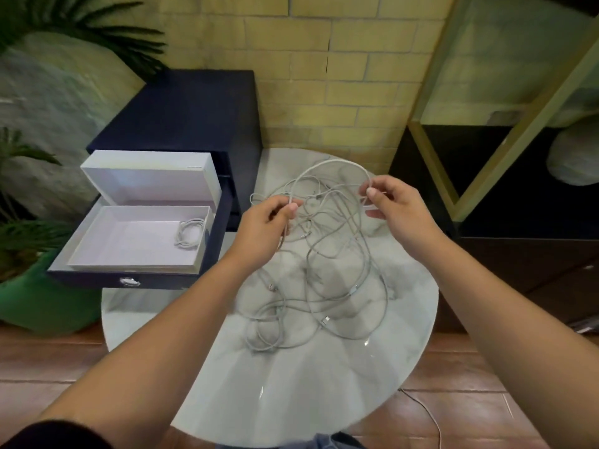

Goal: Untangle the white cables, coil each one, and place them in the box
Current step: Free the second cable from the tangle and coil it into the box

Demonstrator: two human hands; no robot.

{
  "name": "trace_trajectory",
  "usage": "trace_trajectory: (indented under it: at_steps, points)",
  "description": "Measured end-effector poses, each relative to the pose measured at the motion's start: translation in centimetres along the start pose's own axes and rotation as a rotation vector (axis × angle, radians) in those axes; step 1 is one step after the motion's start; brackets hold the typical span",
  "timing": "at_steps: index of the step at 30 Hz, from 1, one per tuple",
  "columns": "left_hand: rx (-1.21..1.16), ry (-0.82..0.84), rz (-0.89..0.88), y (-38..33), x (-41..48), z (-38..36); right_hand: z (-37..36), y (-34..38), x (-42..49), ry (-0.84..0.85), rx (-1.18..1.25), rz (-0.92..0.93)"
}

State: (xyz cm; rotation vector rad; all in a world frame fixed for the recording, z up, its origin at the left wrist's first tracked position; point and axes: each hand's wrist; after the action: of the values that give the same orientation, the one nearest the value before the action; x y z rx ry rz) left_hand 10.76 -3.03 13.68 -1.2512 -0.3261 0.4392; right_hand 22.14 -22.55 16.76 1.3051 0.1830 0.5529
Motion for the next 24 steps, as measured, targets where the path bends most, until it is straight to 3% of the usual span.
trace_trajectory:
  at_steps: [8,11,14,17,21,24]
  points:
    - [0.29,-0.102,-0.014,1.7,1.5,0.7,0.3,2.2,0.5,0.042,0.064,0.0]
    - [0.287,-0.085,0.211,2.2,1.8,0.6,-0.6,2.5,1.0,0.052,0.104,-0.025]
    - [0.019,0.096,0.407,0.9,1.1,0.0,-1.9,2.8,1.7,0.053,0.152,-0.04]
    - [-0.115,0.339,0.422,0.0,0.7,-0.3,-3.1,3.2,2.2,0.073,0.197,-0.051]
    - [-0.027,0.511,0.337,0.2,0.8,-0.1,-4.1,3.6,2.9,0.095,0.27,-0.061]
    - [0.105,0.5,0.222,1.3,1.2,0.2,-4.5,3.8,3.3,0.085,0.312,-0.074]
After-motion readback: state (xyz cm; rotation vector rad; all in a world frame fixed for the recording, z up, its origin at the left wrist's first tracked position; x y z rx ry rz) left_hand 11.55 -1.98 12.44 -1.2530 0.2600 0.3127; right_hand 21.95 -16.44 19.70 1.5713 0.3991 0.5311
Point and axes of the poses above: each hand's wrist, its own x-axis towards the middle knuckle, its own z-axis out of the back of the hand, y = z × x, and after that the axes turned 6 degrees about z, right-handed
